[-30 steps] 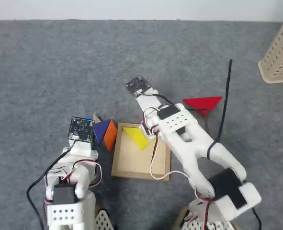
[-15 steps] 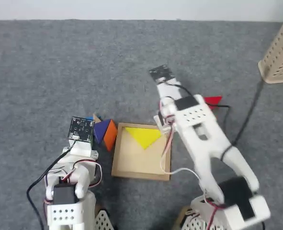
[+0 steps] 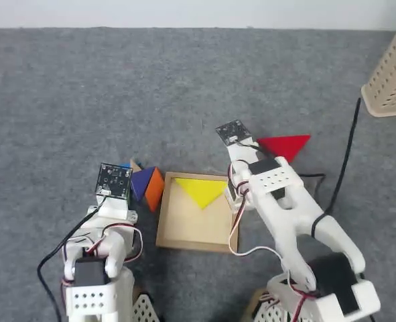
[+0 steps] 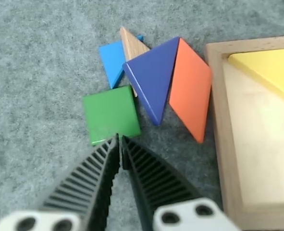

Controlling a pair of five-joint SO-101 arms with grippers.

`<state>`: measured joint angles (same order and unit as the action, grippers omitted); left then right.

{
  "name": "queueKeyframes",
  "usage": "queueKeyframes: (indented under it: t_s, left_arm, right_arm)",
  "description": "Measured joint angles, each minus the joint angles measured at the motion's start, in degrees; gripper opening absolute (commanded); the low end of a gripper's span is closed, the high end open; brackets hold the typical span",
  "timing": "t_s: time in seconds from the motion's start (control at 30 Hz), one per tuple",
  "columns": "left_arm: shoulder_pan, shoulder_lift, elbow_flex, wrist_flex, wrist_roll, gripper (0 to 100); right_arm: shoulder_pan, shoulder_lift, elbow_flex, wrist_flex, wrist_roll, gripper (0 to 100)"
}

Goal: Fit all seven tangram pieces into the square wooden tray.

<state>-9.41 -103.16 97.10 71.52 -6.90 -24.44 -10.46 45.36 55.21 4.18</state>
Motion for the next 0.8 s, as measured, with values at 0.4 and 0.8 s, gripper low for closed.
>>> queueKeyframes:
  t_s: [0.4, 0.8]
  left_arm:
    - [-0.1, 0.0, 0.0, 0.0, 0.0, 1]
    - [0.0, 0.0, 0.0, 0.0, 0.0, 1]
  right_arm:
    - [-5.2, 3.1, 0.0, -1.4, -0.1, 19.1]
    - [4.1, 10.4, -5.6, -2.0, -4.0, 3.4]
